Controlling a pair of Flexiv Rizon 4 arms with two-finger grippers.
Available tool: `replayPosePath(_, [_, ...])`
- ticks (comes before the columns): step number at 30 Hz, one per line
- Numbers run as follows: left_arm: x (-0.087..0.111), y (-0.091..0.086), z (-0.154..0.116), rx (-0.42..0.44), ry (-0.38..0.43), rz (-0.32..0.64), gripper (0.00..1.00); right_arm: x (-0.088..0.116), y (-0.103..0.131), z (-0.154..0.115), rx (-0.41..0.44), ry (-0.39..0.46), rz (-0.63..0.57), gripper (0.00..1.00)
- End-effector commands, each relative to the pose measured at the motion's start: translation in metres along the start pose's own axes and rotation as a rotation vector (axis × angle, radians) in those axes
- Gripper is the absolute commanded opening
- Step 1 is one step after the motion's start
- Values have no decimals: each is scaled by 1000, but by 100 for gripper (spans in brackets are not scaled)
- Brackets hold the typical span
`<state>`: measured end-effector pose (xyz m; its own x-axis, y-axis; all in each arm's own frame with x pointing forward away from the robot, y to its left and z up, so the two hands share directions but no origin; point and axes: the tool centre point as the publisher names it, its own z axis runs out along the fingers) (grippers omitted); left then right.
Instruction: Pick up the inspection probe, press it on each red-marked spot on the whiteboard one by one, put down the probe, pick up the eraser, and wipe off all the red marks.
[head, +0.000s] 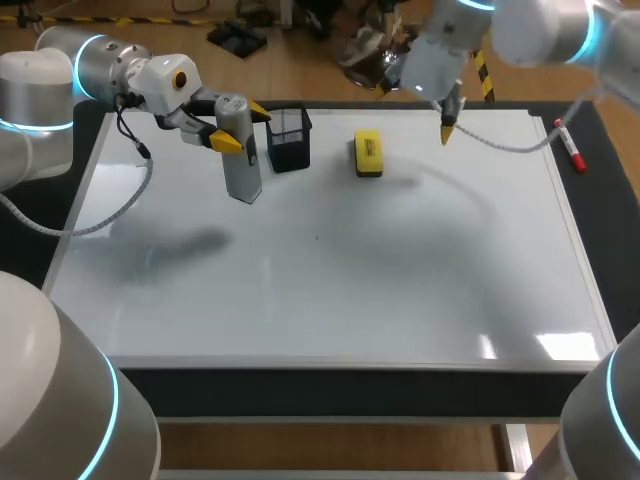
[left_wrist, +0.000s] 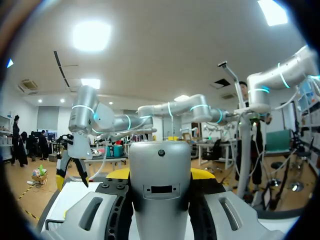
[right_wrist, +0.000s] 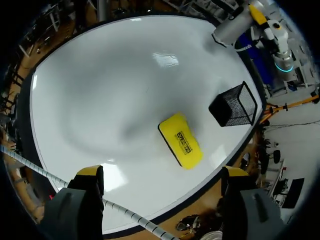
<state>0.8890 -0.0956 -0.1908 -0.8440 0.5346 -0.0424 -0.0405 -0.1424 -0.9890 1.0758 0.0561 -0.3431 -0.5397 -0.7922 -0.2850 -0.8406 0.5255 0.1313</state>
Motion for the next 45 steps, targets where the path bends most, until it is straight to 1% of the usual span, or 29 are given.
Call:
replayPosePath(1, [0, -2, 0, -4, 1, -1, 0, 23, 2, -21, -16, -269, 154, 100])
replayPosePath(2, [0, -2, 0, -4, 1, -1, 0, 23, 1, -25, -26, -277, 176, 100])
replayPosePath(3, [0, -2, 0, -4, 1, -1, 0, 23, 1, -28, -19, -295, 179, 100])
replayPosePath(7, [0, -2, 0, -4, 1, -1, 0, 24, 1, -41, -27, -298, 258, 100])
replayPosePath(9, [0, -2, 0, -4, 1, -1, 0, 24, 0, -47, -47, -259, 337, 100])
replayPosePath(11, [0, -2, 0, -4, 1, -1, 0, 23, -1, -51, -89, -224, 397, 100])
replayPosePath(12, [0, -2, 0, -4, 1, -1, 0, 23, -2, -54, -98, -217, 409, 100])
replayPosePath(14, [0, -2, 0, -4, 1, -1, 0, 23, -1, -58, -132, -168, 461, 100])
replayPosePath(16, [0, -2, 0, -4, 1, -1, 0, 23, -2, -62, -156, -144, 495, 100])
replayPosePath(19, [0, -2, 0, -4, 1, -1, 0, 23, -2, -70, -184, -135, 524, 100])
replayPosePath(20, [0, -2, 0, -4, 1, -1, 0, 23, -2, -72, -169, -155, 508, 100])
replayPosePath(22, [0, -2, 0, -4, 1, -1, 0, 23, 0, -76, -192, -156, 534, 100])
replayPosePath(23, [0, -2, 0, -4, 1, -1, 0, 22, 0, -79, -176, -161, 521, 100])
replayPosePath(26, [0, -2, 0, -4, 1, -1, 0, 20, 0, -82, -222, -115, 587, 100])
replayPosePath(45, [0, -2, 0, -4, 1, -1, 0, 20, 0, -82, -222, -115, 587, 100])
